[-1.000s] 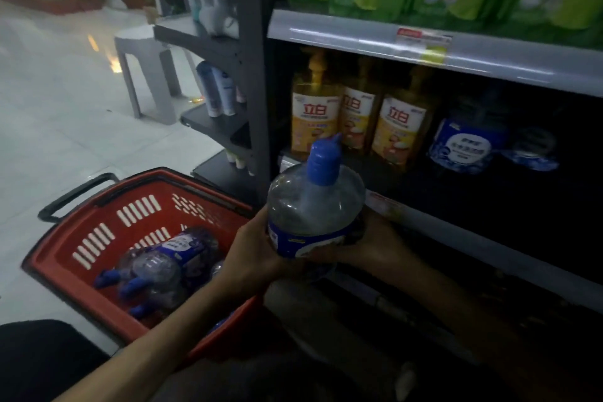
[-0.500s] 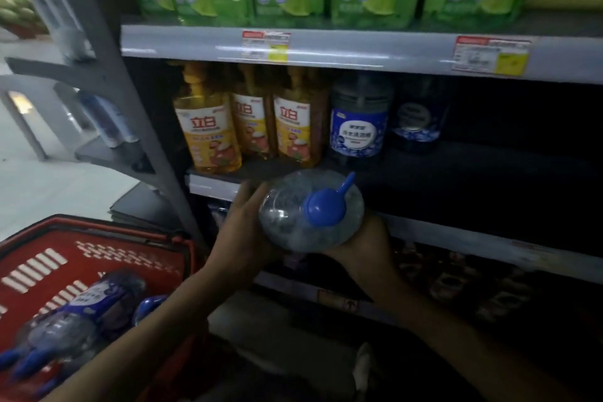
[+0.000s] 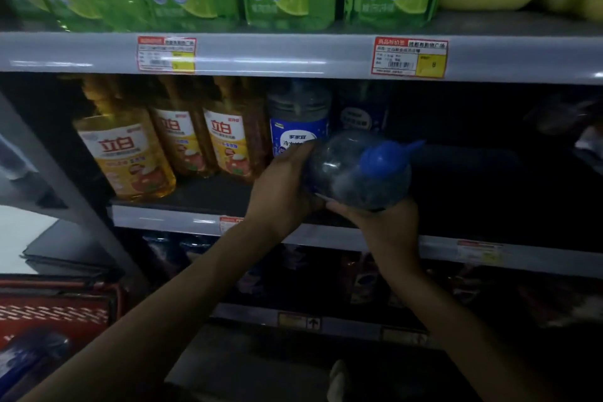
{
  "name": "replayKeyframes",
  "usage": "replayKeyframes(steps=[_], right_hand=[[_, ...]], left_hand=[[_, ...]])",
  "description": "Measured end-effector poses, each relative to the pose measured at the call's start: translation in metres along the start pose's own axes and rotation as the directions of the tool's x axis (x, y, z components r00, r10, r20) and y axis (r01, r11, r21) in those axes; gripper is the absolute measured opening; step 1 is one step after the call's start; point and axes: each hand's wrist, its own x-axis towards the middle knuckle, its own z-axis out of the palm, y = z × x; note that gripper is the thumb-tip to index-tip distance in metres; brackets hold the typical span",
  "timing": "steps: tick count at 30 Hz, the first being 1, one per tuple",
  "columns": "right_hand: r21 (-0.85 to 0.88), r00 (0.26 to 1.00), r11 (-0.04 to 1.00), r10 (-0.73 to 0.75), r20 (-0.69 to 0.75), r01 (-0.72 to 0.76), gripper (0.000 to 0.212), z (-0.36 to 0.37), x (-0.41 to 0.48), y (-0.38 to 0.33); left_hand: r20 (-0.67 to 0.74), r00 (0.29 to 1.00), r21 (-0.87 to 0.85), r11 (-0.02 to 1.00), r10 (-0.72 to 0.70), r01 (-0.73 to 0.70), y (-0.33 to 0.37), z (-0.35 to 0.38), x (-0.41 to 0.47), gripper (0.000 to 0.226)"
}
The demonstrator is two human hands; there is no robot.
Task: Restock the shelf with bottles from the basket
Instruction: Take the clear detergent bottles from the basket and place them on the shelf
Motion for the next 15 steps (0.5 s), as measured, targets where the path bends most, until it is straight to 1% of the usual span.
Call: replayKeyframes(steps=[1,2,5,7,9,12,15], right_hand=[[-0.005,0.999,1.0,0.009,-0.035,-0.009,0.066,-0.002,0.004,0.001],[-0.008,0.998,1.0,0.02,-0.056,-0.02,0.064,-0.004,0.008,0.0],[0.006,0.998,0.999,0.041,-0.056,-0.04,0.058,-0.013,0.02,0.006],[-0.009,0.995,0.998,0.064,-0.071,-0.065,0.065,-0.015,0.029,0.005],[-0.022,0.992,0.996,0.079,-0.098,-0.081,0.075,-0.015,0.042,0.006],[-0.05,0.981,0.991,0.118,-0.156,-0.128,0.074,-0.016,0.061,0.012],[-0.105,0.974,0.982,0.133,-0.185,-0.154,0.075,-0.015,0.077,0.015]], left_hand=[[-0.009,1.0,-0.005,1.0,-0.005,0.005,-0.001,0.009,0.005,0.084],[-0.013,1.0,-0.005,1.0,-0.002,0.001,-0.001,0.017,0.009,0.085],[-0.068,0.997,-0.038,0.999,-0.04,0.037,0.001,0.044,0.016,0.09],[-0.103,0.991,-0.113,0.991,-0.082,0.071,0.001,0.058,0.02,0.088],[-0.118,0.985,-0.206,0.973,-0.13,0.104,0.001,0.07,0.025,0.081],[-0.121,0.966,-0.388,0.907,-0.228,0.166,0.001,0.087,0.031,0.069],[-0.145,0.955,-0.479,0.863,-0.259,0.162,0.003,0.099,0.039,0.062]])
